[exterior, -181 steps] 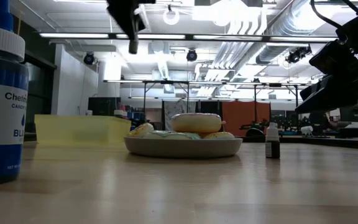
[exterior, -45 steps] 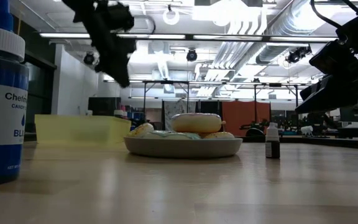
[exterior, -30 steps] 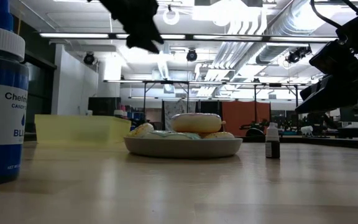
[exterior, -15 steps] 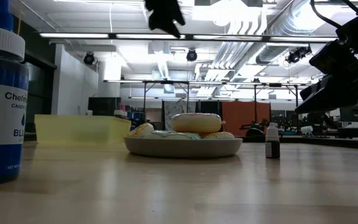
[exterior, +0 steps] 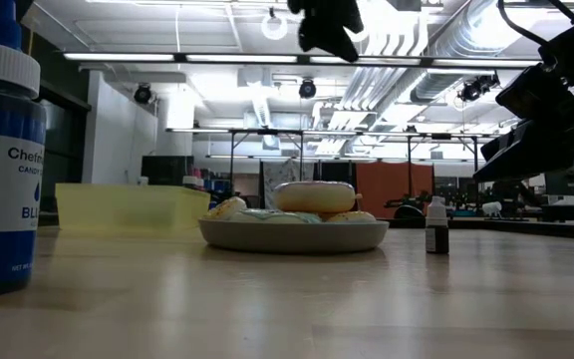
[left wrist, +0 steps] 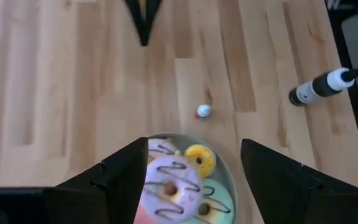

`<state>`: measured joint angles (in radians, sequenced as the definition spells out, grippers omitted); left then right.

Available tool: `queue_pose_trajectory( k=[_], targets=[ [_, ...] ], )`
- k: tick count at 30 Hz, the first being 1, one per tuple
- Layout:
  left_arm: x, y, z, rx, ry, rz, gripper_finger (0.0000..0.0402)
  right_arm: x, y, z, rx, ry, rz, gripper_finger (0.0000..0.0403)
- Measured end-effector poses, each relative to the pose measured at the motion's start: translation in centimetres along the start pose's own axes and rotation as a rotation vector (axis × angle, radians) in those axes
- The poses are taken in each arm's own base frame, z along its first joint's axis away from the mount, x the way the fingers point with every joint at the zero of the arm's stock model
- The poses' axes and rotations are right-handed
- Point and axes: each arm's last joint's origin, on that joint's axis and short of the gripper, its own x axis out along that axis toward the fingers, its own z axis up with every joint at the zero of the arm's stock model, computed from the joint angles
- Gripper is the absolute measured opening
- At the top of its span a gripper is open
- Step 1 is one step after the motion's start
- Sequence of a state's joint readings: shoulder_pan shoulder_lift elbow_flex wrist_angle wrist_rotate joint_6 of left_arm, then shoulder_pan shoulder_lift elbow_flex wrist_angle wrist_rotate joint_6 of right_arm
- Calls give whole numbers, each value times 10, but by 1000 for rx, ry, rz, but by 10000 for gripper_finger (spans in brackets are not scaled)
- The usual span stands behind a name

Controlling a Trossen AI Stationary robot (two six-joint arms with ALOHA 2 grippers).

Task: Pick & Place food coloring
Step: Put the small red food coloring bottle into the yellow bin

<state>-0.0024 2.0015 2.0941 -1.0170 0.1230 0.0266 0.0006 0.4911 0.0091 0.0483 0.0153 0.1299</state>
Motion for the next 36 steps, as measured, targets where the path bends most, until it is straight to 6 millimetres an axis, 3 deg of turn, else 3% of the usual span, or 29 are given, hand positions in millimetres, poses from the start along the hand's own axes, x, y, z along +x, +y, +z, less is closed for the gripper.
queue_pose_trajectory(
  k=[10,19,26,36],
  targets=[
    [63,-20,11,95,5,-54,252,0,0,-1,0,5,-1,0],
    [108,-25,1,210,70,-77,252,0,0,0,0,0,0,0],
    [138,-31,-6,322,89,-114,252,0,0,0,0,1,0,0],
    [159,-32,-10,359,67,-114,252,0,0,0,0,0,1,0]
  ],
)
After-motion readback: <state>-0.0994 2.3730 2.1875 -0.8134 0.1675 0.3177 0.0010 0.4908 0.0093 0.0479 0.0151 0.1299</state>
